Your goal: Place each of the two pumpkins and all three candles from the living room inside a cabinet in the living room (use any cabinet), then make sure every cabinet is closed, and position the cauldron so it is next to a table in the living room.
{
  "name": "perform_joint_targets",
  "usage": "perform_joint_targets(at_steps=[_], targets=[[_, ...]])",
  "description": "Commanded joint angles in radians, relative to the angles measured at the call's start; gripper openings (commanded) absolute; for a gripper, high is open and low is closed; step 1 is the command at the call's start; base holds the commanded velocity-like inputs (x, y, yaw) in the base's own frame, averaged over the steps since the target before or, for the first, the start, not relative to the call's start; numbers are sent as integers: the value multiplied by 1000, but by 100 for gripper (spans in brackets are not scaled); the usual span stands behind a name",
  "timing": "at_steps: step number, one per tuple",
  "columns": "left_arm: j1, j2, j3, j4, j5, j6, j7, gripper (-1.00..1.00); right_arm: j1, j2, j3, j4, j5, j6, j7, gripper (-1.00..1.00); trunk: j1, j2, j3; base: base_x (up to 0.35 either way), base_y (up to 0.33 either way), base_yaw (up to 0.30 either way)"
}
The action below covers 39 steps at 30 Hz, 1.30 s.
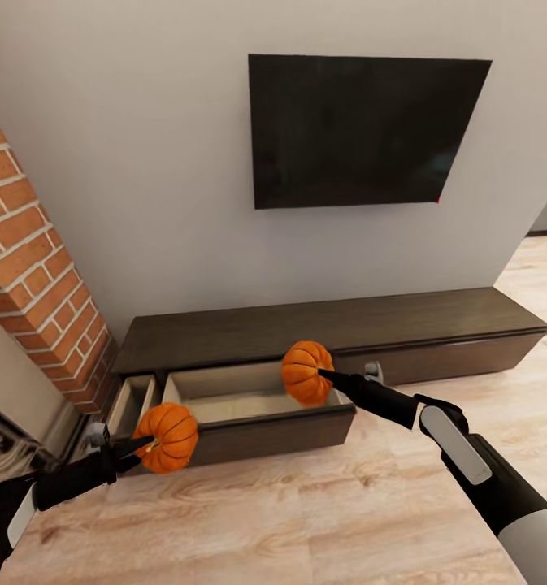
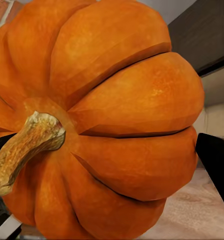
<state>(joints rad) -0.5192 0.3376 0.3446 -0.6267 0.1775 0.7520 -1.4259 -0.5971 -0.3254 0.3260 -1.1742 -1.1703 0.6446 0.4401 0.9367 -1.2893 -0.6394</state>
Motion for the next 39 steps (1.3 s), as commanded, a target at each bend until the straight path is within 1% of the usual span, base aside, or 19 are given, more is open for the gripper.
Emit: perform_joint_targets(at_steps=[1, 15, 26, 28, 31, 33, 36, 39], targets=[[-1, 0, 1, -1, 4, 10, -2, -100, -1, 0, 1, 0, -14, 6, -1, -100, 1, 0, -1, 343, 0, 0], [-1, 0, 1, -1, 3, 10, -2, -100, -1, 0, 4, 2, -5, 6, -4, -100, 1, 0, -1, 330, 0, 0], [0, 0, 1, -1, 3, 10, -2, -100, -1, 0, 6, 1, -5, 7, -14, -100, 1, 0, -1, 185, 0, 0], [0, 0, 1, -1, 4, 10, -2, -100, -1, 3, 14, 1, -5, 7, -16, -100, 1, 0, -1, 150, 0, 0], [0, 0, 1, -1, 4, 10, -2, -100, -1, 6, 47, 2, -3, 6, -24, -100, 1, 0, -1, 145, 30, 0], [-1, 0, 1, -1, 4, 10, -2, -100, -1, 7, 63, 2, -3, 6, -43, -100, 1, 0, -1, 119, 76, 0], [-1, 0, 1, 0, 4, 10, -2, -100, -1, 9, 72, -1, -3, 6, -72, -100, 1, 0, -1, 58, 136, 0], [0, 1, 1, 0, 4, 10, -2, -100, -1, 9, 73, -11, -3, 4, -80, -100, 1, 0, -1, 15, 102, 0]])
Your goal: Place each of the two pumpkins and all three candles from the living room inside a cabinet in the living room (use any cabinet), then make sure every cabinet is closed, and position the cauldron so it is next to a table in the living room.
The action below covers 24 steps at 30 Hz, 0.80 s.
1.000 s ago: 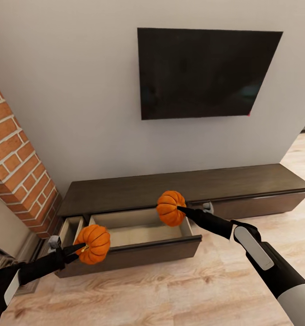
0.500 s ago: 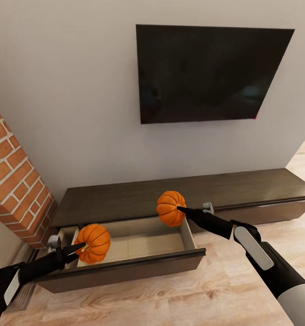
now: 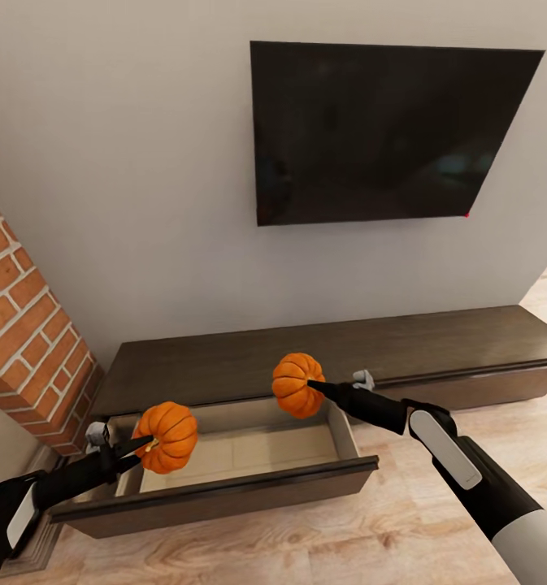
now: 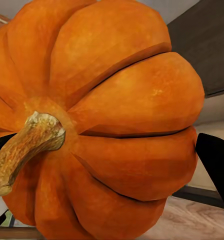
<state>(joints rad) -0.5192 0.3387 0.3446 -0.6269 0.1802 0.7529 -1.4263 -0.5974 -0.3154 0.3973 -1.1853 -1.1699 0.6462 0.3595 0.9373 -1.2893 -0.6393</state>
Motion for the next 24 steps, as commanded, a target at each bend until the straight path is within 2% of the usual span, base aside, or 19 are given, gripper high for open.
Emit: perform_joint_targets(at_steps=[1, 7, 19, 24], targets=[[-1, 0, 1, 0, 1, 9, -2, -100, -1, -1, 1, -2, -3, 2, 0, -100, 0, -1, -1, 6, 40, 0], [-1, 0, 1, 0, 1, 9, -2, -100, -1, -1, 1, -5, -3, 2, -3, -100, 0, -1, 1, 2, 11, 39], [0, -1, 1, -1, 0, 8, -2, -100, -1, -1, 2, -5, -2, 2, -3, -100, 0, -1, 7, 1, 0, 227], [-1, -1, 1, 0, 0, 8, 0, -100, -1, -1, 0, -5, -2, 1, 1, -100, 0, -1, 8, 105, -75, 51]])
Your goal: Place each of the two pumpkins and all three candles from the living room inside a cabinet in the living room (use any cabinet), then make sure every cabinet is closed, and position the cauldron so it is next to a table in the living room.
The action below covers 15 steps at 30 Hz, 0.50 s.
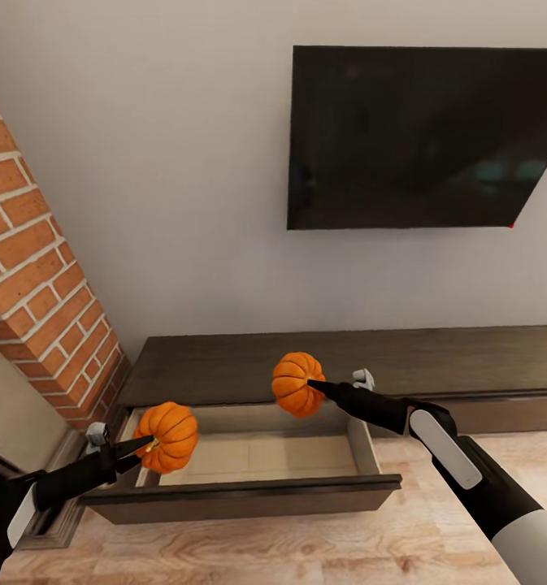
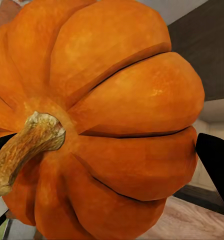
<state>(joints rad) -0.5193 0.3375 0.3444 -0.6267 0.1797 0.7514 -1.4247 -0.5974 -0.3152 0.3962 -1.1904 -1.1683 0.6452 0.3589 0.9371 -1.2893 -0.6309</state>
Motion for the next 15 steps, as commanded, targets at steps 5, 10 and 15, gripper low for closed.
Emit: perform_joint_targets(at_steps=[5, 10, 15], targets=[[0, 0, 1, -1, 0, 9, -2, -100, -1, -1, 1, 0, -4, 2, 4, -100, 0, 0, -1, 59, -35, 5], [0, 0, 1, -1, 1, 9, -3, -100, -1, -1, 1, 0, -4, 2, 6, -100, 0, 0, -1, 83, -4, 1], [0, 1, 1, 0, 1, 9, -3, -100, -1, -1, 2, 0, -4, 2, 6, -100, 0, 0, -1, 64, 0, 0]])
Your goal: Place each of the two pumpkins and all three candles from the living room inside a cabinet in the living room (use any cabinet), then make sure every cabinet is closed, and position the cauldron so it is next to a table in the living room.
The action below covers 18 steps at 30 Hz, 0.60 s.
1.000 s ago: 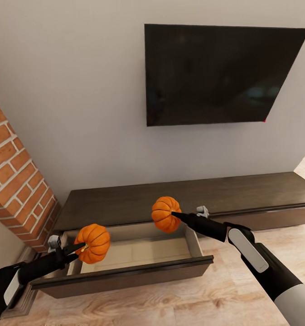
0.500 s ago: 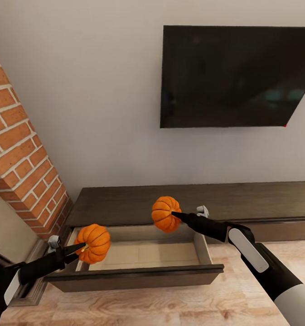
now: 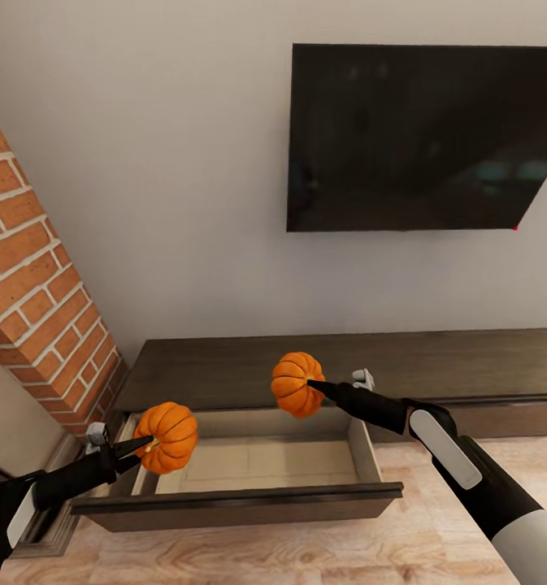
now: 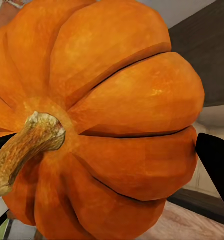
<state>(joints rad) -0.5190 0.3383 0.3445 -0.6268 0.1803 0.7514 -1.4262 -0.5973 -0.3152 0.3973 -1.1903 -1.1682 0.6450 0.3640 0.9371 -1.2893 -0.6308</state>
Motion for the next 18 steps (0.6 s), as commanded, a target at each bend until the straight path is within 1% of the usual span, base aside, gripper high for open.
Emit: perform_joint_targets(at_steps=[1, 9, 12, 15, 17, 18], targets=[[-1, 0, 1, 0, 1, 9, -2, -100, -1, -1, 1, 0, -4, 2, 1, -100, 0, 0, -1, 165, 0, 0], [-1, 0, 0, 0, -1, 9, -1, -100, -1, 1, 5, 3, -2, 2, -7, -100, 0, 0, -1, 181, 0, 0], [-1, 1, -1, -1, 0, 9, -2, -100, -1, 6, 9, 7, 27, 4, -14, -100, 0, 0, -1, 70, 0, 0], [-1, 1, -1, -3, -1, 9, -1, -100, -1, 31, 12, 12, 61, 8, -17, -100, 0, 0, -1, 19, 0, 0], [-1, 2, -1, -3, -2, 9, 4, -100, -1, 73, 13, 17, 103, 12, -38, -100, 0, 0, -1, 7, 0, 0], [-1, 4, -1, -3, -2, 9, 16, -100, -1, 100, 13, 20, 130, 14, -69, -100, 0, 0, -1, 4, 0, 0]])
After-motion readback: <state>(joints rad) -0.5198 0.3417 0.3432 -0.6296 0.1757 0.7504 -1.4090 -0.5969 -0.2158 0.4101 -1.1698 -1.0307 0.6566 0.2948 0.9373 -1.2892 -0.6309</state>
